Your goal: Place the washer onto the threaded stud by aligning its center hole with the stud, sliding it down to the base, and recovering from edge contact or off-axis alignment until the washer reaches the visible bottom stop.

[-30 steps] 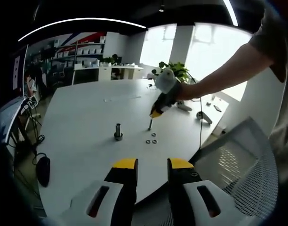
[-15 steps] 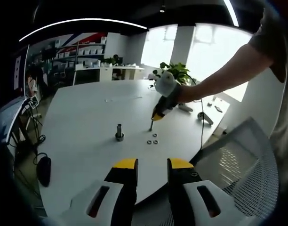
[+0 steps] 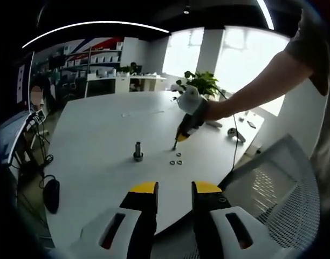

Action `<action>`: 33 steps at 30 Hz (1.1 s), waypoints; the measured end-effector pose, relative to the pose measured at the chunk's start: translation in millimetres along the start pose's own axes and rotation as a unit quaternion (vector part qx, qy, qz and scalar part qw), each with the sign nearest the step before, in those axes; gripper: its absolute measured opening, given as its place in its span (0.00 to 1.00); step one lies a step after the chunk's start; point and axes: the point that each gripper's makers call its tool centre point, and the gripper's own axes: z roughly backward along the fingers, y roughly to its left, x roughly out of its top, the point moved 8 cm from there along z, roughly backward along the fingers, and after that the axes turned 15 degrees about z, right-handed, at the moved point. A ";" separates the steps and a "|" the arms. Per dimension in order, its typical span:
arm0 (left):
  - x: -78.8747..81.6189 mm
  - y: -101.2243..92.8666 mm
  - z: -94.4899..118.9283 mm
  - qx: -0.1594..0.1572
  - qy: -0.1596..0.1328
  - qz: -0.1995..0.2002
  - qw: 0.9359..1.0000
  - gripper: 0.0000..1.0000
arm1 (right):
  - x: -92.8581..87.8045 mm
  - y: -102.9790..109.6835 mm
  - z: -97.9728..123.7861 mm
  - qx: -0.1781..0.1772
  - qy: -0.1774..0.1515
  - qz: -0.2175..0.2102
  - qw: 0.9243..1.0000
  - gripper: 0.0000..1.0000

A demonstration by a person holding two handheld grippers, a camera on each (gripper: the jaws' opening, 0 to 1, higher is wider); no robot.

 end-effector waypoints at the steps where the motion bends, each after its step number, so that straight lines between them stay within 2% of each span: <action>1: -0.1 0.0 -0.1 0.000 0.000 0.000 1.000 0.23 | 0.2 0.3 0.3 0.000 0.000 0.001 1.000 0.14; 19: 0.1 0.4 -0.1 -0.001 -0.004 0.000 1.000 0.23 | -0.3 1.1 -8.4 0.001 0.004 -0.011 1.000 0.14; 33: -0.9 0.6 -0.7 -0.002 0.001 0.001 1.000 0.22 | -5.2 3.6 -27.6 0.012 0.014 -0.017 1.000 0.14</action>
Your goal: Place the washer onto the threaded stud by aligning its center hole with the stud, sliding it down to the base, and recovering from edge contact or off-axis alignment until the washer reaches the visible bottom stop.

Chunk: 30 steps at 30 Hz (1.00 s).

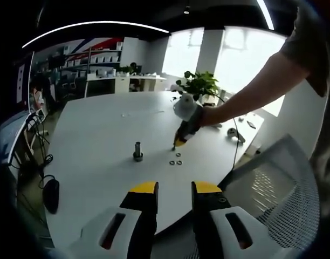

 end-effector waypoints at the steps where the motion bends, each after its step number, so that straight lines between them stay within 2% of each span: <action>1: 0.0 0.2 0.0 0.000 0.000 0.000 1.000 0.22 | -1.3 -0.3 -3.8 0.002 0.003 0.001 1.000 0.14; 21: 0.5 1.3 -0.2 0.002 -0.001 0.004 1.000 0.22 | -9.2 -0.9 -17.4 0.013 0.018 -0.006 1.000 0.15; 30: 0.2 0.4 -0.8 0.002 0.000 0.002 1.000 0.22 | -12.7 1.0 -11.0 0.014 0.022 -0.008 1.000 0.15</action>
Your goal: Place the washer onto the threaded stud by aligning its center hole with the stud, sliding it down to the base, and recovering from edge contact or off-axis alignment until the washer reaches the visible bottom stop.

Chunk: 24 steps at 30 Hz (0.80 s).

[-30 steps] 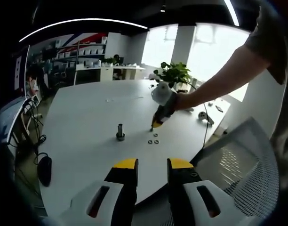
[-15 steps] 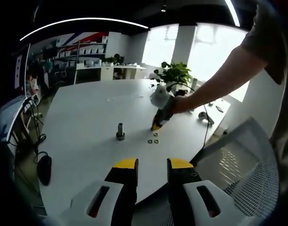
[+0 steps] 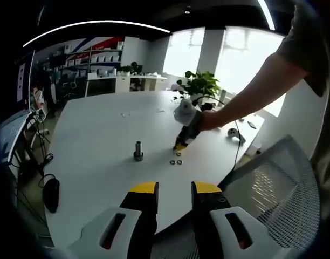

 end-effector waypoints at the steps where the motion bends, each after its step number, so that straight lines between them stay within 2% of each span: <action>1: -0.1 0.0 0.1 0.000 0.000 0.001 1.000 0.22 | -1.1 -0.7 0.5 0.002 0.002 -0.001 1.000 0.15; 10: -0.1 -0.5 0.1 -0.001 0.000 -0.001 1.000 0.22 | -9.3 -4.8 9.9 -0.005 0.003 -0.012 1.000 0.16; 24: 0.6 -2.4 0.3 -0.008 -0.004 -0.004 1.000 0.22 | -10.3 9.7 17.0 0.000 0.006 -0.013 1.000 0.16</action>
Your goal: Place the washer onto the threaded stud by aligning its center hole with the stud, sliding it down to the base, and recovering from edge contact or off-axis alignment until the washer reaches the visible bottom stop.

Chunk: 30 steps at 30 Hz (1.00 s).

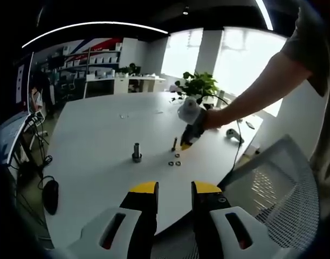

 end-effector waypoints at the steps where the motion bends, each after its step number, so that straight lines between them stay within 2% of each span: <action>1: 0.0 -0.1 0.0 -0.001 0.000 0.000 1.000 0.22 | 1.3 1.8 0.2 0.001 -0.001 -0.003 1.000 0.16; 10: -0.5 -0.5 -0.3 -0.004 0.000 -0.001 1.000 0.22 | 8.5 12.0 -4.5 0.007 -0.003 -0.001 1.000 0.16; 14: -0.1 0.4 0.3 0.002 -0.003 -0.006 1.000 0.22 | 10.1 15.5 -8.1 0.011 0.012 0.038 0.999 0.16; 18: -0.1 0.8 0.2 0.000 -0.004 0.000 1.000 0.22 | 11.1 15.7 -8.1 0.013 0.004 0.018 1.000 0.16; 26: -1.0 0.7 -0.7 0.002 -0.001 0.001 1.000 0.22 | 11.6 17.7 -11.3 0.017 0.003 0.023 1.000 0.16; 30: -1.3 0.9 -1.0 0.002 -0.001 0.002 1.000 0.22 | 10.5 17.0 -14.3 0.021 0.000 0.012 1.000 0.16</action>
